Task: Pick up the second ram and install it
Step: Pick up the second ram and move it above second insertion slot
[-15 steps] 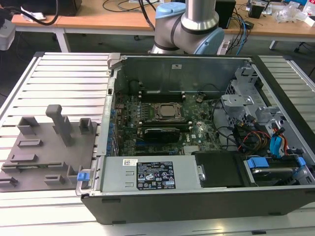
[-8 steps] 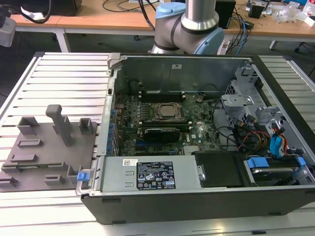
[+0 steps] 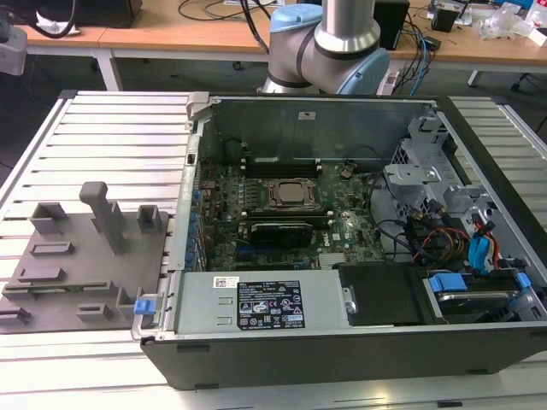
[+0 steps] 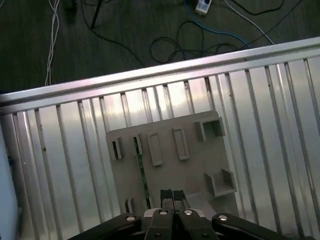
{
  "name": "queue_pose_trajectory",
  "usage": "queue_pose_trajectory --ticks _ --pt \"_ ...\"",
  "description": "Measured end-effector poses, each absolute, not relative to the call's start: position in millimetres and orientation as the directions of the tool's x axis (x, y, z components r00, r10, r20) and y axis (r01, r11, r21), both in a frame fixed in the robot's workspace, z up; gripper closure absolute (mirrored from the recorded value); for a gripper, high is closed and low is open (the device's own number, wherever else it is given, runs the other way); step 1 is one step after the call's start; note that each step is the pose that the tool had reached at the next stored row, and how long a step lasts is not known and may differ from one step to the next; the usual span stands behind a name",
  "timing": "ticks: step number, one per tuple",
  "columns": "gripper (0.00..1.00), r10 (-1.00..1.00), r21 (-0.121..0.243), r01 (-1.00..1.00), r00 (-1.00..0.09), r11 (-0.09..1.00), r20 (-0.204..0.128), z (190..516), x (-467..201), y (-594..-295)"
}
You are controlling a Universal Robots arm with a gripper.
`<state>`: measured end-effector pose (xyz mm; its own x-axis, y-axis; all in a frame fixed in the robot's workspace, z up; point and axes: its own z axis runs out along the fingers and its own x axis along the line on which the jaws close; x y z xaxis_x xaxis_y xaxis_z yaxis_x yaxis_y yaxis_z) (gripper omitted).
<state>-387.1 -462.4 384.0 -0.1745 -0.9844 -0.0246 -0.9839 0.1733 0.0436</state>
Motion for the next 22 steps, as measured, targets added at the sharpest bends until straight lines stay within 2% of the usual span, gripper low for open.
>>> queue_pose_trajectory --ticks 5,12,16,22 --pt "0.89 -0.997 0.044 -0.996 -0.077 0.076 -0.025 384.1 -387.1 -462.4" --pt "0.89 -1.000 0.044 -0.999 0.001 -0.002 -0.025 384.1 -387.1 -462.3" --pt "0.89 -0.988 0.044 -0.988 -0.149 0.148 -0.024 382.8 -387.1 -462.3" --pt "0.89 -0.986 0.044 -0.985 -0.166 0.165 -0.025 382.7 -387.1 -462.3"
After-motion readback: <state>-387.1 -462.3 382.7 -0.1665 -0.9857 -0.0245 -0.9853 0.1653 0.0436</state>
